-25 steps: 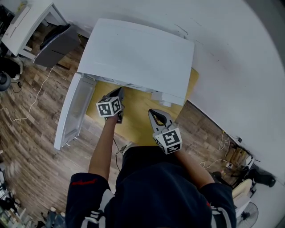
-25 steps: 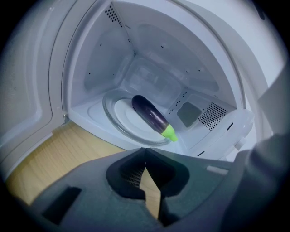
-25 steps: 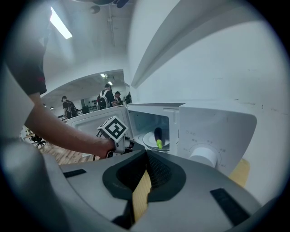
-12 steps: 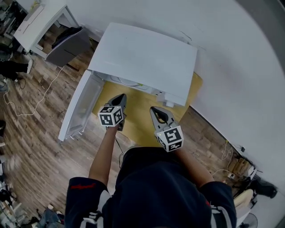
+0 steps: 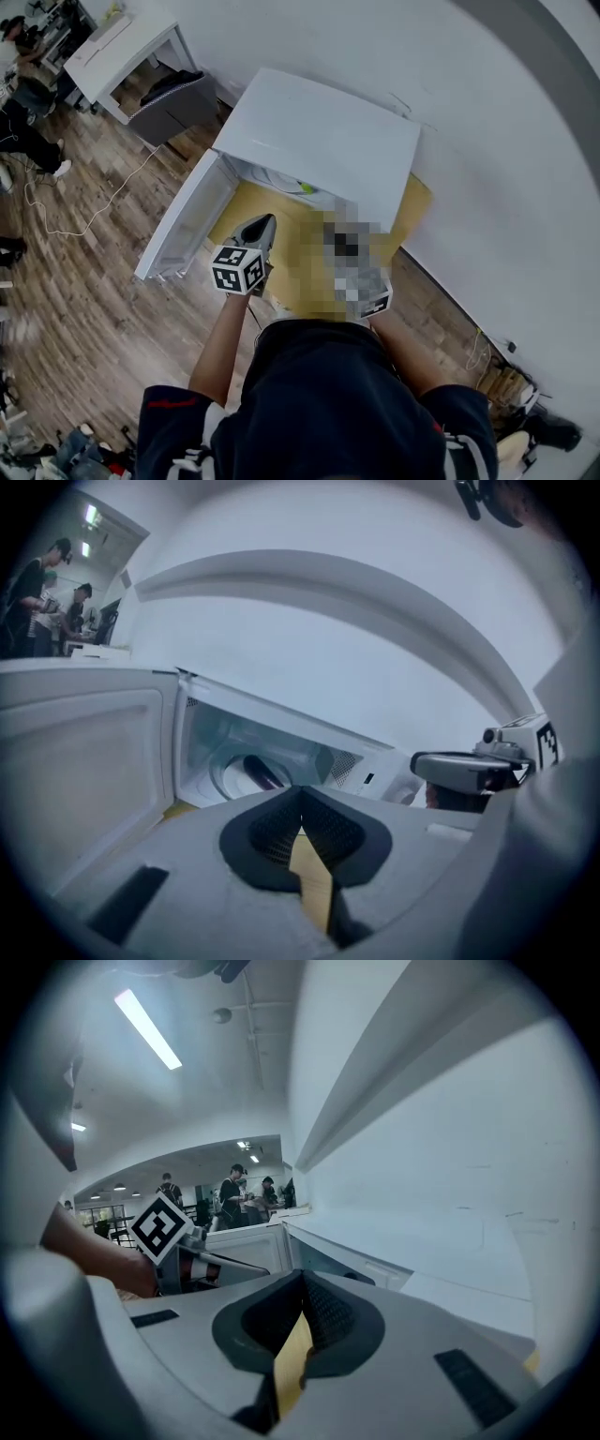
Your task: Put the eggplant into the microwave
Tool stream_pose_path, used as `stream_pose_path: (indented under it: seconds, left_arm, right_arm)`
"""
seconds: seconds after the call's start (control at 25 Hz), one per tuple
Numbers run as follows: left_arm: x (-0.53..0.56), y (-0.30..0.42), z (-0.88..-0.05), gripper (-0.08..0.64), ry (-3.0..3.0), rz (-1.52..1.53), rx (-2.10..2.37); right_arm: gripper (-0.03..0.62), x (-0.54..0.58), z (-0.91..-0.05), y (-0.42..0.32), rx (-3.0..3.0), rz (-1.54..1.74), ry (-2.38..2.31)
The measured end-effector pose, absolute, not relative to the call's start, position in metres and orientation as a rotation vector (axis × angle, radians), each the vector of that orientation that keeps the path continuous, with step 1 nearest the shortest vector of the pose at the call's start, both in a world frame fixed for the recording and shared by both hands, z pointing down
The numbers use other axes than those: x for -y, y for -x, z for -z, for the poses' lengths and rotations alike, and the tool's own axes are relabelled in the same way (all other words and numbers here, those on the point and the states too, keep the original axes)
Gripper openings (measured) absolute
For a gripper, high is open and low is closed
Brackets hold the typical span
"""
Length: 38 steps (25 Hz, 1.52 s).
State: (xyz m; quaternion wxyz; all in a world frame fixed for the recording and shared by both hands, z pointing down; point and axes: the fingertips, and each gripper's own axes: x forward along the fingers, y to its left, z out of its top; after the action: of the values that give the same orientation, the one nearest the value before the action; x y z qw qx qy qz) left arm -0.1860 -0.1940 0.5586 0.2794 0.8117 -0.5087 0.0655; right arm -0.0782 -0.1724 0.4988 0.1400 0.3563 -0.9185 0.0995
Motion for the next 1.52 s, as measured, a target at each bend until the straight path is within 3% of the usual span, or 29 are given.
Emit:
stream_pose_path:
  seconds: [0.88, 1.52]
  left_arm:
    - [0.145, 0.195, -0.385, 0.017, -2.441, -0.074, 1.693]
    - [0.129, 0.189, -0.351, 0.017, -2.469, -0.024, 1.765]
  right_arm:
    - [0.012, 0.184, -0.377, 0.096, 2.890, -0.086, -0.956]
    - [0.012, 0.181, -0.354, 0.063, 2.901, -0.004, -1.078]
